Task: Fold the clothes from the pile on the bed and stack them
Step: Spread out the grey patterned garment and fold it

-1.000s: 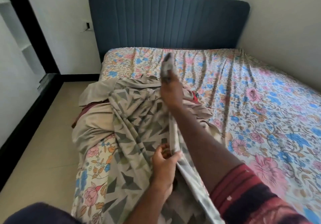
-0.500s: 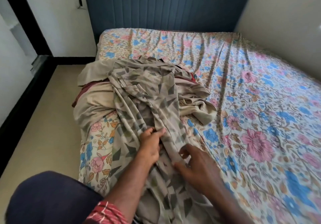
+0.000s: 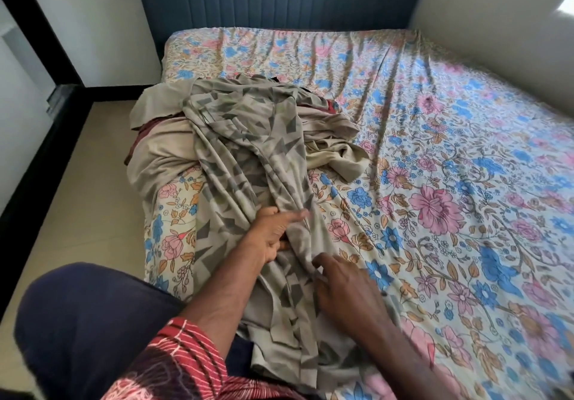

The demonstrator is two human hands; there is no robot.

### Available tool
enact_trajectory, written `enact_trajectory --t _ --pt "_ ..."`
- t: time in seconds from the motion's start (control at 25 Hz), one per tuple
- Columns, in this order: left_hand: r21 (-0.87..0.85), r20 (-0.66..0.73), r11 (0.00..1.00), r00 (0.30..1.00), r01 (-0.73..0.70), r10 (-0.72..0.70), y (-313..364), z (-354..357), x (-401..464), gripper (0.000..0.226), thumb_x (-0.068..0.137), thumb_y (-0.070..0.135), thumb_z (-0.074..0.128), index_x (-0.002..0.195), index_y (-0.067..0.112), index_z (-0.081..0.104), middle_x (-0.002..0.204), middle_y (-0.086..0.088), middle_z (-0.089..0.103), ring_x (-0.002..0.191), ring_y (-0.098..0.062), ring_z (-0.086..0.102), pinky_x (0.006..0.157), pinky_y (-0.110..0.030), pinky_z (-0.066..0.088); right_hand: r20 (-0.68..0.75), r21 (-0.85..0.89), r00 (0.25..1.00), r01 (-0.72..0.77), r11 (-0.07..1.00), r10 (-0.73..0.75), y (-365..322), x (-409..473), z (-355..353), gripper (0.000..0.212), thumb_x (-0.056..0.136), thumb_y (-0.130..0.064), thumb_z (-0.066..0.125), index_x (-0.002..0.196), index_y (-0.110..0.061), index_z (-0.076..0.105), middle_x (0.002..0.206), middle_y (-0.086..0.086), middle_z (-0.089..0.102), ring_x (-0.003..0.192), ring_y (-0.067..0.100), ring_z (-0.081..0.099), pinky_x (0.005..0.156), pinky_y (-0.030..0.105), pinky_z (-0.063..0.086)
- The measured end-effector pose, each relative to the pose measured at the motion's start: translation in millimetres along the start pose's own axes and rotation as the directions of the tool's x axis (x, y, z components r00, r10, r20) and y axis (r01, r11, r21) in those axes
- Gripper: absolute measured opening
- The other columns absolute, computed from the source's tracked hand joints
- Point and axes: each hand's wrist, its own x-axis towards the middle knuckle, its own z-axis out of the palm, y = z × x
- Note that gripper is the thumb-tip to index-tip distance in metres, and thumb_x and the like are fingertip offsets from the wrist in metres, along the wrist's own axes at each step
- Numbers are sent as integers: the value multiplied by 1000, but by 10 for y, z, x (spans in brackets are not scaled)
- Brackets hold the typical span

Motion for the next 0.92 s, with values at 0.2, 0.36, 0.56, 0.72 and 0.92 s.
enact_trajectory --t 0.2,0.36,0.56,0.72,0.92 --pt "-173 -77 984 997 -43 30 0 -201 -162 18 100 13 62 114 8 71 104 -14 76 96 -30 72 97 -58 54 144 -37 977 165 986 -158 -102 -249 -130 48 98 -50 58 133 -32 31 97 -6 57 86 19 58 76 37 49" --pt "-128 -97 991 995 -36 23 -82 -390 -372 22 101 27 63 113 10 68 108 -13 75 92 -29 70 87 -48 57 263 -179 953 199 964 -148 85 -488 -162 29 100 -45 54 124 -30 46 82 -12 50 82 18 60 85 37 53" --pt "226 -14 969 995 -97 103 -373 -348 -785 37 78 4 84 113 5 70 101 -13 78 87 -23 76 70 -33 63 194 -26 882 442 897 -430 -281 -795 -157 29 103 -38 45 132 -33 44 112 -7 59 79 15 58 61 23 44" --pt "437 4 899 999 -38 40 -351 -785 -1173 34 84 9 82 109 3 59 90 -21 74 71 -30 73 58 -36 62 331 337 815 368 867 -475 5 -853 -470 36 94 -52 66 127 -42 60 117 -19 67 89 0 69 78 19 58" --pt "763 157 542 913 -354 376 -42 -1463 -1275 9 100 5 61 103 11 67 98 -15 74 87 -29 74 79 -49 60 84 378 837 476 794 -541 664 -288 -314 42 95 -3 66 118 -38 68 130 -17 66 119 7 65 87 37 60"
